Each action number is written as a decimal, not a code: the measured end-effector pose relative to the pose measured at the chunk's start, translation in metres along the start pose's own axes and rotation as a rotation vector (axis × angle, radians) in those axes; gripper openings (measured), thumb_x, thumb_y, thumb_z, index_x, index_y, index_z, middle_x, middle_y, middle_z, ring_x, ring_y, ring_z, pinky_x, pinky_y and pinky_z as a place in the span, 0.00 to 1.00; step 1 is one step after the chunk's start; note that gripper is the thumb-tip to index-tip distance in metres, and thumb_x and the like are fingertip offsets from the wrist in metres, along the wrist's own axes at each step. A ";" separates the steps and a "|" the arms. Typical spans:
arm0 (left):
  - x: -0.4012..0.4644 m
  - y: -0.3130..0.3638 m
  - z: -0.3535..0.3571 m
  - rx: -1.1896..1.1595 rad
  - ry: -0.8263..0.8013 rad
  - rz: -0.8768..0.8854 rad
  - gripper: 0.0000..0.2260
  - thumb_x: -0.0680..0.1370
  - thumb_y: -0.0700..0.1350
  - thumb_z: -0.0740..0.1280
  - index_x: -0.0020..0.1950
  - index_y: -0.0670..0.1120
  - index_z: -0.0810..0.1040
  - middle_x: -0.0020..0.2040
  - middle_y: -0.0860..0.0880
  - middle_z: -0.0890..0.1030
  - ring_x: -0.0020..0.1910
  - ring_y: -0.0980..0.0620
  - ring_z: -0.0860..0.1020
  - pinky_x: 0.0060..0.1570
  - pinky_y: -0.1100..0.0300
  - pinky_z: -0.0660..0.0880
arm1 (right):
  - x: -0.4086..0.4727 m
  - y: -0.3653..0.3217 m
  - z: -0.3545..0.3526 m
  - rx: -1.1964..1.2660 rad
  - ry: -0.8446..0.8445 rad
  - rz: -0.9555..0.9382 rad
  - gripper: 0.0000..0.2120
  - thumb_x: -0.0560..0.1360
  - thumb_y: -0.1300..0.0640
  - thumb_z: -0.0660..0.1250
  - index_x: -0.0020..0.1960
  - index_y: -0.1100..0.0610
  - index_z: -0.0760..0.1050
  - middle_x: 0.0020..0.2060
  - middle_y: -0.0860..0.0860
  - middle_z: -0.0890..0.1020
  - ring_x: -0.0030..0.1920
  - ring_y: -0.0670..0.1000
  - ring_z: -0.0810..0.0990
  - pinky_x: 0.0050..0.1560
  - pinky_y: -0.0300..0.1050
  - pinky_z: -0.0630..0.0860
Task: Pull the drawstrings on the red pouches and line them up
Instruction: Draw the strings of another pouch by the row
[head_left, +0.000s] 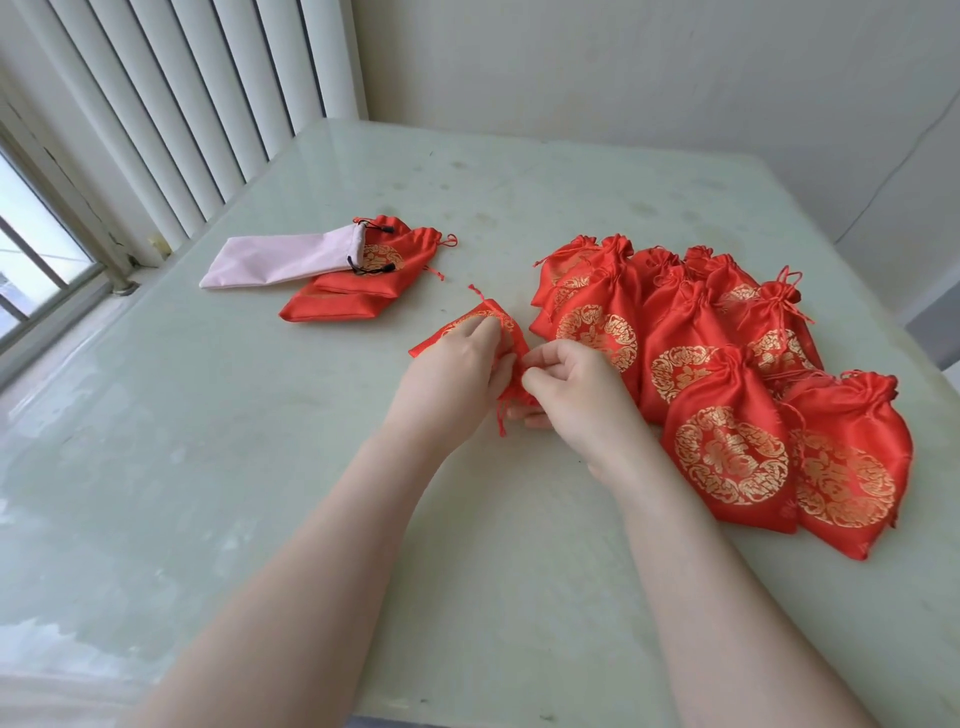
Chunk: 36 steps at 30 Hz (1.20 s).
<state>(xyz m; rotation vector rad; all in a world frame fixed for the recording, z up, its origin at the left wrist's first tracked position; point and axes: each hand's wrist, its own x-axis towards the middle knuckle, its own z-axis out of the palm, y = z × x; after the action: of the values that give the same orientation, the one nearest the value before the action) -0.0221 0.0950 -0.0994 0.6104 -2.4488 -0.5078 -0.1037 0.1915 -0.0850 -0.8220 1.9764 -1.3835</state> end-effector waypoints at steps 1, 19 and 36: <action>-0.001 0.001 0.000 -0.025 0.033 0.020 0.09 0.78 0.44 0.60 0.47 0.38 0.73 0.45 0.42 0.77 0.42 0.40 0.76 0.37 0.49 0.73 | 0.001 0.000 -0.001 -0.076 0.036 -0.047 0.08 0.75 0.62 0.61 0.38 0.55 0.74 0.32 0.49 0.79 0.33 0.48 0.77 0.39 0.43 0.74; -0.002 0.004 -0.002 -0.394 0.207 0.126 0.04 0.73 0.49 0.62 0.43 0.49 0.71 0.40 0.56 0.75 0.33 0.56 0.72 0.34 0.67 0.69 | 0.003 -0.003 -0.018 0.245 -0.080 -0.200 0.09 0.74 0.69 0.63 0.43 0.58 0.79 0.25 0.40 0.80 0.28 0.36 0.75 0.32 0.27 0.67; 0.000 0.004 -0.009 -0.542 0.010 0.180 0.05 0.73 0.40 0.67 0.41 0.50 0.75 0.37 0.59 0.75 0.34 0.62 0.74 0.35 0.72 0.69 | 0.003 -0.005 -0.021 0.496 -0.210 0.127 0.11 0.68 0.59 0.51 0.28 0.54 0.66 0.27 0.48 0.65 0.28 0.46 0.62 0.30 0.40 0.62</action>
<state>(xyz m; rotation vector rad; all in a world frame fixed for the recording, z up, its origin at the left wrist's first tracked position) -0.0177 0.0967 -0.0902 0.1644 -2.1863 -1.0354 -0.1209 0.2003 -0.0745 -0.5708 1.4120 -1.5483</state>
